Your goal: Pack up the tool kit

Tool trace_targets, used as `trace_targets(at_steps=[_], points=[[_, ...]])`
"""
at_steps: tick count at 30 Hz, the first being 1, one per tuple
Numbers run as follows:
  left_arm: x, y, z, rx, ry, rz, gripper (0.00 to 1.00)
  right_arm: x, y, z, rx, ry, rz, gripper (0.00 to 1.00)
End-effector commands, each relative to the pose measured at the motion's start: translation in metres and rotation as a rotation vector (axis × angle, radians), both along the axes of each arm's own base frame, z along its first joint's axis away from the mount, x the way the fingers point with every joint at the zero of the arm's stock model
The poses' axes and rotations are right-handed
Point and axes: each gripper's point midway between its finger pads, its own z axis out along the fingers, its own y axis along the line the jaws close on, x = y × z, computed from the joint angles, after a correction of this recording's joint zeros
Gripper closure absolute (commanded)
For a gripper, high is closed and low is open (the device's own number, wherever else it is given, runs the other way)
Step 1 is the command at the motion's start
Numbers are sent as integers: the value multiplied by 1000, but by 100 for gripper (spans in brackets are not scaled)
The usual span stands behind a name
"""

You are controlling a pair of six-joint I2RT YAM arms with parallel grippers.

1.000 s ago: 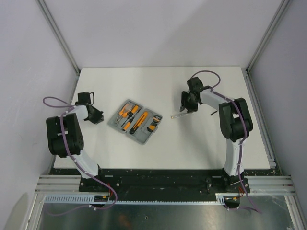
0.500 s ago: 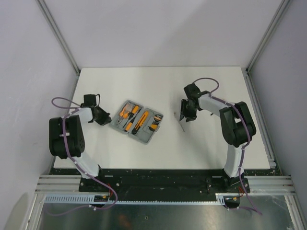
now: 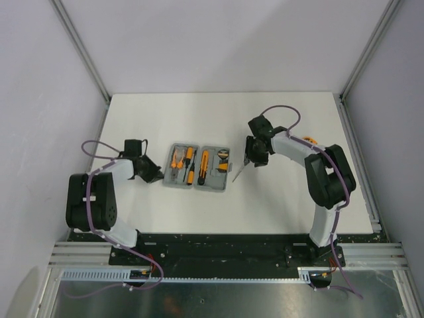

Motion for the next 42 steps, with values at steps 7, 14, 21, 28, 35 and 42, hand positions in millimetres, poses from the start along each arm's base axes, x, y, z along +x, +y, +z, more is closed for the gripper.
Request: trace_targets(at_steps=[7,14,21,28,35,42], points=[[-14,11,18,66,-26,17,70,20,13,32,64,-85,-122,45],[-12,21,38,127,-96,33,37,23,27,15,65,-60,-208,42],[-13,28,48,158,-131,46,33,24,22,-3,-3,-24,-294,45],[-10,34,60,187,-174,55,30,34,16,-14,-78,-22,-316,51],[-9,39,70,211,-209,59,29,34,16,-19,-127,-29,-260,67],[-7,39,75,213,-224,53,29,40,24,-8,-230,-64,-121,85]])
